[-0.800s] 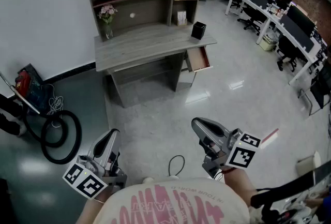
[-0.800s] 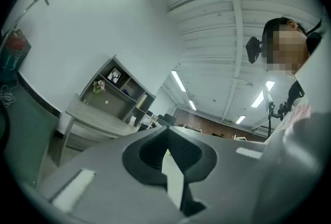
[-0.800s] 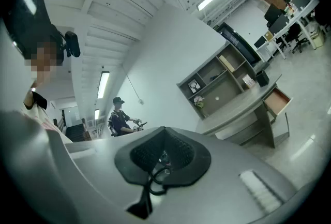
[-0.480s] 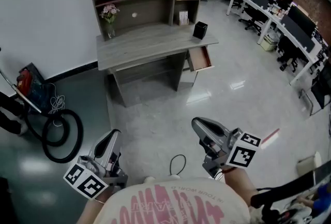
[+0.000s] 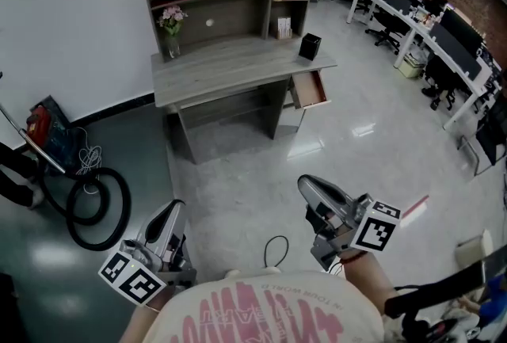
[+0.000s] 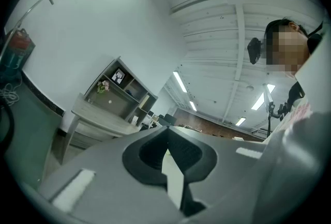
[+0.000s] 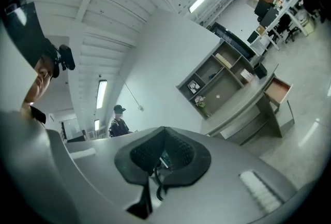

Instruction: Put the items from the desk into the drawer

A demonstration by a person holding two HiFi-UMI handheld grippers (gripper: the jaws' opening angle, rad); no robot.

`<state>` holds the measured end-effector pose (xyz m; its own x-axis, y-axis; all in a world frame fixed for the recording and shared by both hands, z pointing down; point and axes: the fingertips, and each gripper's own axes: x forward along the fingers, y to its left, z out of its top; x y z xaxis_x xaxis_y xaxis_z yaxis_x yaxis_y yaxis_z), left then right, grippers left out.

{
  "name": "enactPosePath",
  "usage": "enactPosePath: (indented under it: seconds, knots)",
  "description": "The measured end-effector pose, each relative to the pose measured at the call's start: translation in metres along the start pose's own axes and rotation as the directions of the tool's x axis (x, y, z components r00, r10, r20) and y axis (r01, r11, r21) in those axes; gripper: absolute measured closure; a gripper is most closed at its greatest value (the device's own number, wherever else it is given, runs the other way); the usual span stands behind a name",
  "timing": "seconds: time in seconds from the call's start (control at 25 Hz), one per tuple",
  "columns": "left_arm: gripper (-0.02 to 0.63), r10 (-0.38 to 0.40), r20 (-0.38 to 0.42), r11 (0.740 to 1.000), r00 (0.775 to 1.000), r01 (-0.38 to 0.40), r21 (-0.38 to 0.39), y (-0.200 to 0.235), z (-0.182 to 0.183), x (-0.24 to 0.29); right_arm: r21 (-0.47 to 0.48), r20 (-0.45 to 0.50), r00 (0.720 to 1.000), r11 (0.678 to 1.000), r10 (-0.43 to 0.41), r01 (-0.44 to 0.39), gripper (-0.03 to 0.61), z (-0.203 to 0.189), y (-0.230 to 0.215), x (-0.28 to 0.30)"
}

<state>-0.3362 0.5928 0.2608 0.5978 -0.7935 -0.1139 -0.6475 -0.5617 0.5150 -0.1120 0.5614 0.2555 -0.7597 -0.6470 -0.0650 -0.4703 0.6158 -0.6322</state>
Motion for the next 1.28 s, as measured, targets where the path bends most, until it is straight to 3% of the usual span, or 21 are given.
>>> enactPosePath:
  seconds: [0.56, 0.84, 1.08, 1.28]
  knots:
    - [0.594, -0.094, -0.091, 0.996, 0.991, 0.094, 0.001, 0.036, 0.007, 0.002, 0.028, 0.077, 0.995, 0.998, -0.059, 0.057, 0.574, -0.021, 0.009, 0.026]
    - [0.594, -0.162, -0.133, 0.986, 0.978, 0.166, 0.02, 0.04, 0.008, 0.008, 0.049, 0.059, 0.993, 0.993, -0.106, 0.104, 0.574, -0.023, -0.004, 0.045]
    - [0.594, -0.125, -0.142, 0.992, 0.982, 0.121, -0.035, 0.06, 0.003, 0.016, 0.0, -0.032, 0.995, 0.995, -0.097, 0.097, 0.574, -0.032, -0.013, 0.064]
    - [0.594, -0.127, -0.135, 0.992, 0.983, 0.123, -0.034, 0.065, 0.005, 0.034, 0.025, -0.011, 0.998, 0.998, -0.065, 0.065, 0.574, -0.014, -0.031, 0.077]
